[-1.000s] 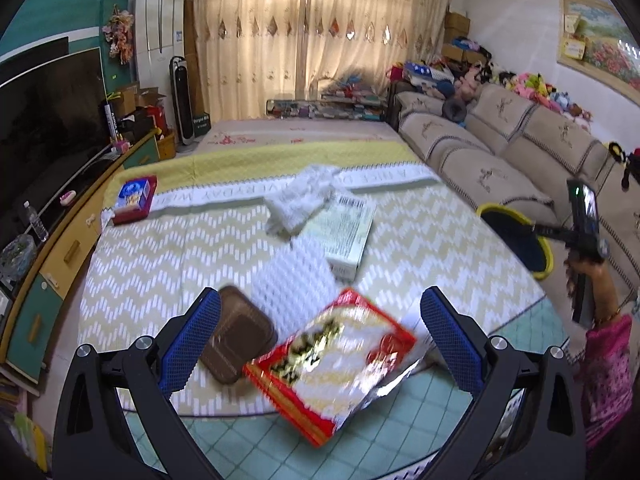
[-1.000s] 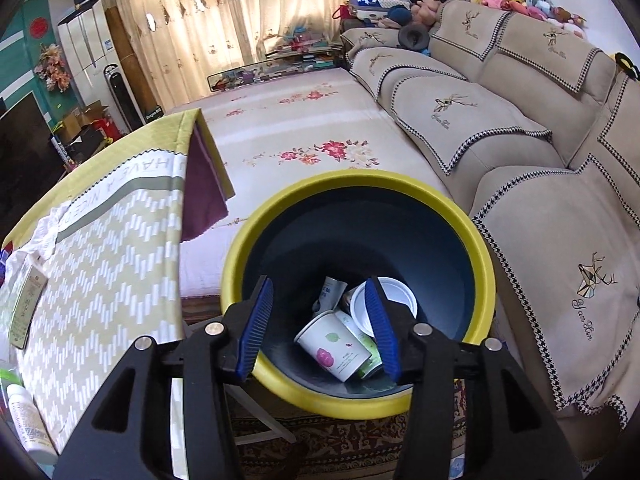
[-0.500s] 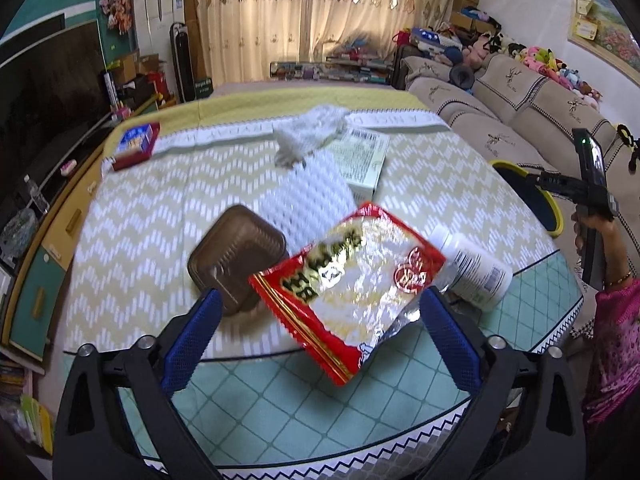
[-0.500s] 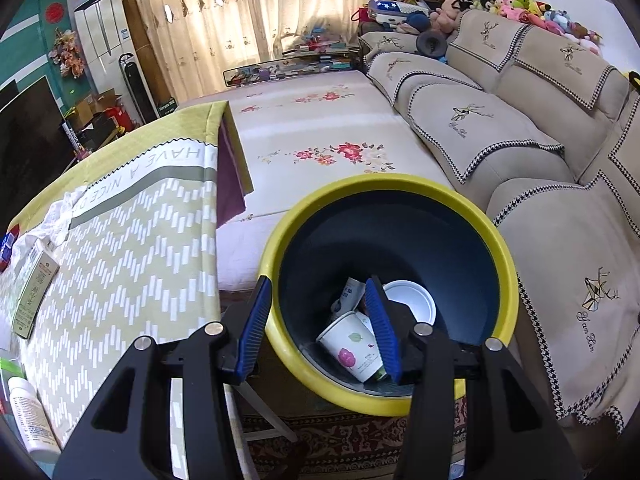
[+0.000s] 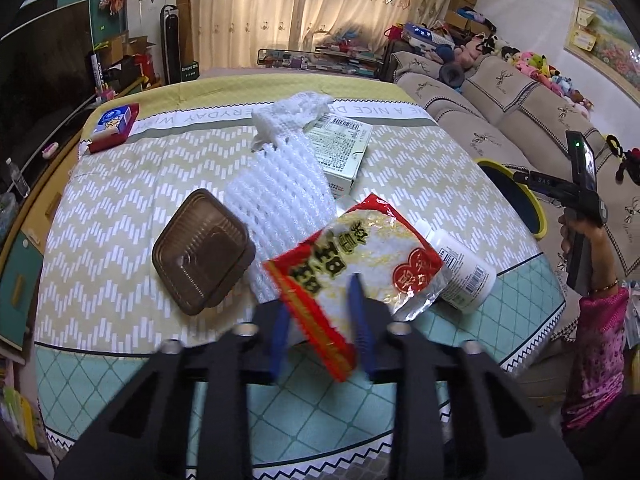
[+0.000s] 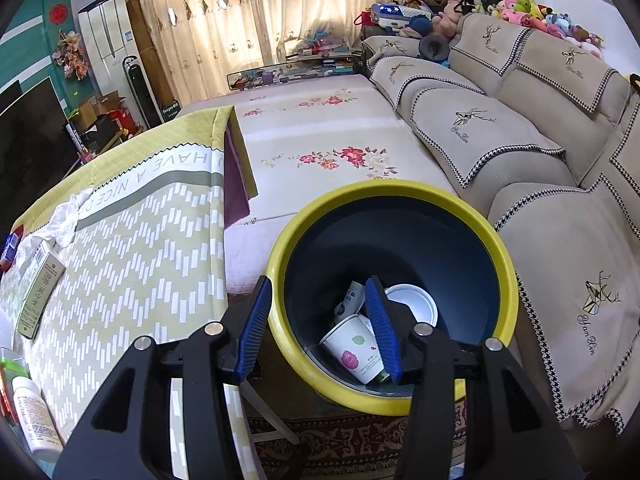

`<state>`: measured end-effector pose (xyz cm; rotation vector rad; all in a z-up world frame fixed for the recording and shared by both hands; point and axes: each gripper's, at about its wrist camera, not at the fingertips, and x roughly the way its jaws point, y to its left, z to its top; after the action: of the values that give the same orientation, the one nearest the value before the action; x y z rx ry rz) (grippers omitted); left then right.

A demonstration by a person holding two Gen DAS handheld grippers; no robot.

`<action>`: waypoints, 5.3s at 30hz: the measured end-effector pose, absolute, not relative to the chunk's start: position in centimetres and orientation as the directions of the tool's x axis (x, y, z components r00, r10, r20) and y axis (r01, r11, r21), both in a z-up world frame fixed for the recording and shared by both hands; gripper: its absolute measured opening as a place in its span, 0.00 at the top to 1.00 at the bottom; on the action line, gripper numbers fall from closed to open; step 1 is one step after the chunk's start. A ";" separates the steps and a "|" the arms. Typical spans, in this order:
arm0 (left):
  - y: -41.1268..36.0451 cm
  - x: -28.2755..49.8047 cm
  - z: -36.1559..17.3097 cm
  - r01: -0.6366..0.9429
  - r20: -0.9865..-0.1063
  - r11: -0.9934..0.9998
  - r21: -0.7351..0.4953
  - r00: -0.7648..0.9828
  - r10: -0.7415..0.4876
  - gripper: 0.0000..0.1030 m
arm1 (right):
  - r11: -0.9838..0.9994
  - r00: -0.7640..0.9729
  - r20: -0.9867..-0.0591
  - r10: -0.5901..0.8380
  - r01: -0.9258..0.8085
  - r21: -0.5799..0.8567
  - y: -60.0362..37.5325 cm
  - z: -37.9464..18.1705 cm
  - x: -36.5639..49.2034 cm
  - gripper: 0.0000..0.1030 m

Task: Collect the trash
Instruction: 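Grasp the red snack wrapper with the left tool and lift it, then carry the snack wrapper with the left tool into the bin and release, then reach the right tool to the white pill bottle and grasp it, then lift the pill bottle with the right tool and carry it toward the bin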

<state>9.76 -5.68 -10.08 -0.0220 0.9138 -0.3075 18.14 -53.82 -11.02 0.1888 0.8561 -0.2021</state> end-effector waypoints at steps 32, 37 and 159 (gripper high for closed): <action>-22.7 14.0 1.1 0.592 -0.609 0.804 -0.055 0.618 -0.497 0.97 | 0.922 0.707 -0.672 -0.220 0.376 0.094 -59.2 -8.6 7.7 0.55; -29.2 17.4 0.3 0.646 -0.631 0.759 -0.083 0.555 -0.542 0.97 | 0.900 0.698 -0.672 -0.247 0.422 0.108 -61.6 -8.9 6.0 0.55; -3.3 7.9 -4.5 0.079 -0.609 0.992 -0.099 0.784 -0.123 0.05 | 0.959 0.704 -0.653 0.281 -0.185 0.213 -40.3 -7.7 9.7 0.56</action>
<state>7.86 -3.32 -4.55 -0.0691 0.6611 -0.1089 9.73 -40.32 -7.74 0.1354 0.7469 0.2602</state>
